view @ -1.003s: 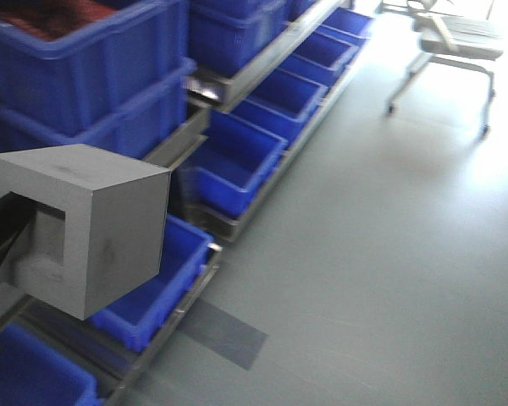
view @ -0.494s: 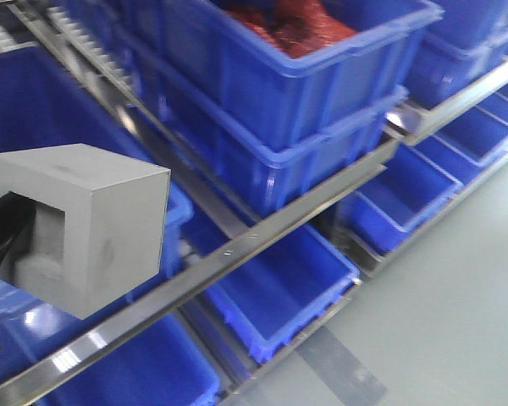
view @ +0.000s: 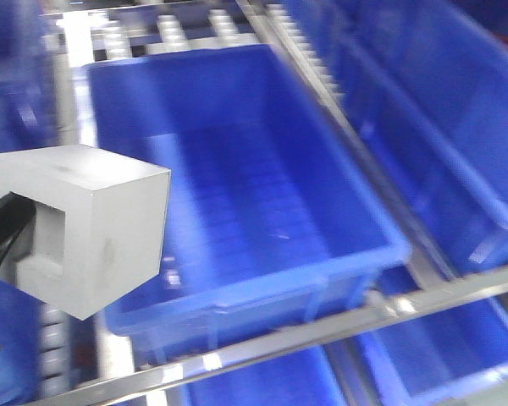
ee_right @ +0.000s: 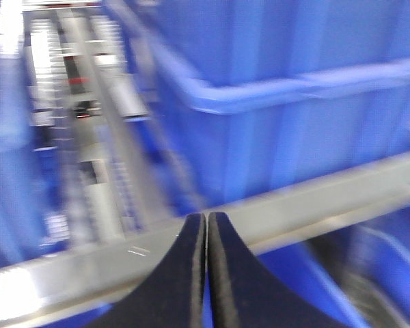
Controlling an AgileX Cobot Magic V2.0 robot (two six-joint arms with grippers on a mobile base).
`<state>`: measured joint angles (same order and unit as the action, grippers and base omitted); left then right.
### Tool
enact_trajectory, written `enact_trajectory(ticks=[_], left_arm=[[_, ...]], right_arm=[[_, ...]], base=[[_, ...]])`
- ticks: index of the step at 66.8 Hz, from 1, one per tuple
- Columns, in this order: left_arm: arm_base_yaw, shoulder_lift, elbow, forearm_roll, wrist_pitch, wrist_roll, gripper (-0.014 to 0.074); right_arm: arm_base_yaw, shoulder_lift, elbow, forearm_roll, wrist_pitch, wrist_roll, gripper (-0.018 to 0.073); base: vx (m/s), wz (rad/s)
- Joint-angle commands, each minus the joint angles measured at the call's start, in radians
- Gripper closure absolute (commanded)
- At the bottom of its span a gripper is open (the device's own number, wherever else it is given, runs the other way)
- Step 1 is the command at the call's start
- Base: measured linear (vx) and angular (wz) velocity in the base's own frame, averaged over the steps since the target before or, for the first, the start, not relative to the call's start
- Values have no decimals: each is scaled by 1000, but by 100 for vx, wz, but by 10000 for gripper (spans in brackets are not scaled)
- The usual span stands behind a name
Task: Sort gray base to blue bin
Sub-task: 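Turn and approach the rack of open blue bins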
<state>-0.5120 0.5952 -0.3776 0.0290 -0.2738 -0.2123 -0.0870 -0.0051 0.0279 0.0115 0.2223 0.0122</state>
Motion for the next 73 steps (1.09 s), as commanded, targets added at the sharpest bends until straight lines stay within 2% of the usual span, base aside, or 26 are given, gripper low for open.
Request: enact_trajectory(ticks=[1, 25, 73], left_arm=[[-5, -3, -31, -13, -108, -13, 594], [-5, -3, -31, -13, -108, -13, 594], [-5, -3, -31, -13, -108, -13, 594]], right_arm=[[-3, 19, 2, -4, -72, -12, 564], [-3, 19, 2, -4, -72, -12, 564], [-3, 19, 2, -4, -72, -12, 564]], base=[[6, 75], [4, 53], [5, 16]])
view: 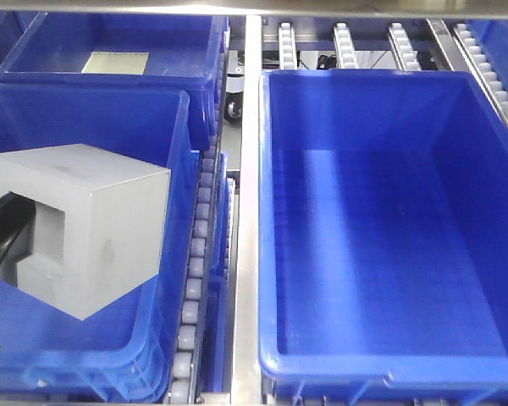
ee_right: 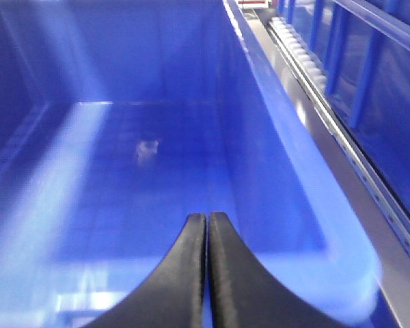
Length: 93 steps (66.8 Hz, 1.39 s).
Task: Sort gray base to blue bin
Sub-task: 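Turn and approach the rack of open blue bins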
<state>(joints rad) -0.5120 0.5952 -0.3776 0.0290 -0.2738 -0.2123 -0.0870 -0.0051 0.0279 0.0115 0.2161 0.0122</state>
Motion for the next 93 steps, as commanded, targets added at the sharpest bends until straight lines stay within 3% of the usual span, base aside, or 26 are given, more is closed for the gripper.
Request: enact_trajectory(ticks=[1, 93], left_arm=[[-5, -3, -31, -13, -108, -13, 594], [-5, -3, -31, -13, -112, -13, 594]], right_arm=[[-3, 19, 2, -4, -66, -12, 564], [-3, 19, 2, -4, -66, -12, 564]], base=[[10, 3], [4, -1]])
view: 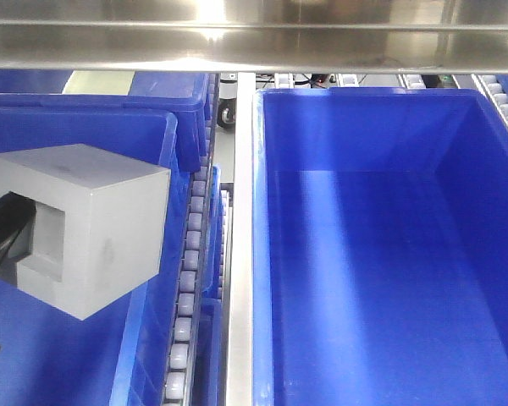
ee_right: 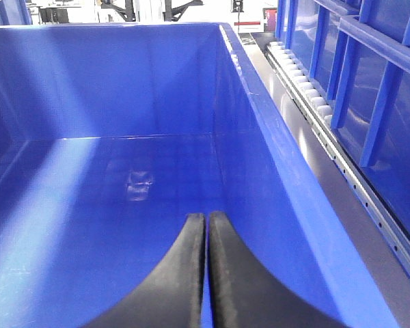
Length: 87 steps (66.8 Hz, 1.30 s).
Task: Sort gray base to blue bin
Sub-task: 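Turn and approach the rack of open blue bins, then swing the left arm over the empty blue bin and lower the base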
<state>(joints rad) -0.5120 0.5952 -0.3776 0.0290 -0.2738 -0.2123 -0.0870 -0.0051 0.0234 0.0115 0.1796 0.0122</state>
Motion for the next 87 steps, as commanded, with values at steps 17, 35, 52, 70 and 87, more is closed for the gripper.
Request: enact_trajectory(ticks=[17, 35, 52, 70, 87], left_arm=[[-5, -3, -34, -8, -154, -72, 594], [-56, 158, -43, 392, -341, -475, 594], [-170, 494, -258, 563, -363, -633, 601], [-358, 818, -586, 581, -114, -630, 601], [-415, 1063, -854, 597, 234, -630, 600]], right_arm=[[-3, 19, 6, -4, -30, -12, 564], [-3, 19, 6, -4, -30, -12, 564], [-3, 19, 6, -4, -30, -12, 564], [-3, 19, 6, -4, -30, -12, 564], [-3, 19, 6, -4, -30, -12, 564]], base=[[0, 0], [0, 0], [0, 0], [0, 0], [0, 0]])
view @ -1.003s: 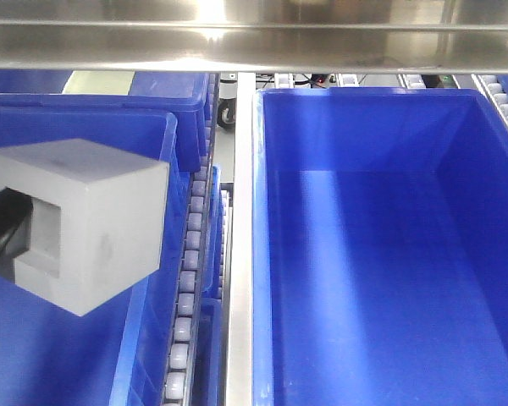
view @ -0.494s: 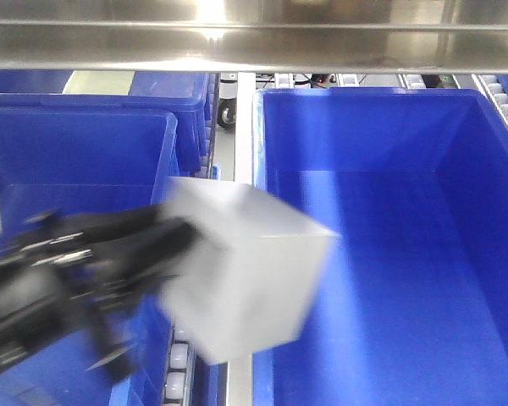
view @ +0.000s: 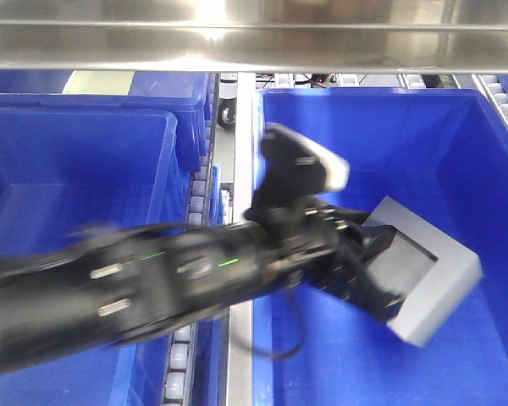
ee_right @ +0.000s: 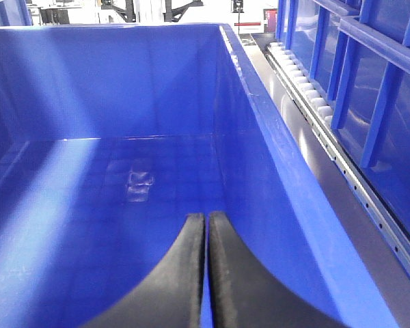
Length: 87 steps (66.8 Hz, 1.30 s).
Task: Sort gray base to blue bin
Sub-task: 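Swing the left arm over the empty blue bin and lower the base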
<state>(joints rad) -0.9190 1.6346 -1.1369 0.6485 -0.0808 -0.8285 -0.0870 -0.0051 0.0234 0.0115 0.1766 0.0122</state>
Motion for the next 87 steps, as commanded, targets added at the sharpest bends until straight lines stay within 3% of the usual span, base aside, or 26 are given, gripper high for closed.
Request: enact_trajectory(ticks=[1, 21, 40, 54, 63, 87], left_arm=[[-10, 33, -103, -22, 51, -14, 600], [-63, 197, -197, -23, 67, -15, 592], [-95, 273, -207, -31, 203, -15, 570], [-104, 282, -206, -31, 234, -15, 542], [-116, 282, -206, -31, 231, -15, 479], [-117, 282, -206, -31, 232, -15, 205]], right_arm=[[-3, 19, 6, -4, -27, -12, 564], [-3, 19, 6, -4, -27, -12, 564], [-3, 19, 6, -4, -27, -12, 564], [-3, 19, 6, -4, -27, -12, 564], [-3, 19, 6, -4, -27, -12, 564], [-3, 19, 6, -4, -27, -12, 564]], base=[[0, 0], [0, 1], [0, 0], [0, 0], [0, 0], [0, 0]])
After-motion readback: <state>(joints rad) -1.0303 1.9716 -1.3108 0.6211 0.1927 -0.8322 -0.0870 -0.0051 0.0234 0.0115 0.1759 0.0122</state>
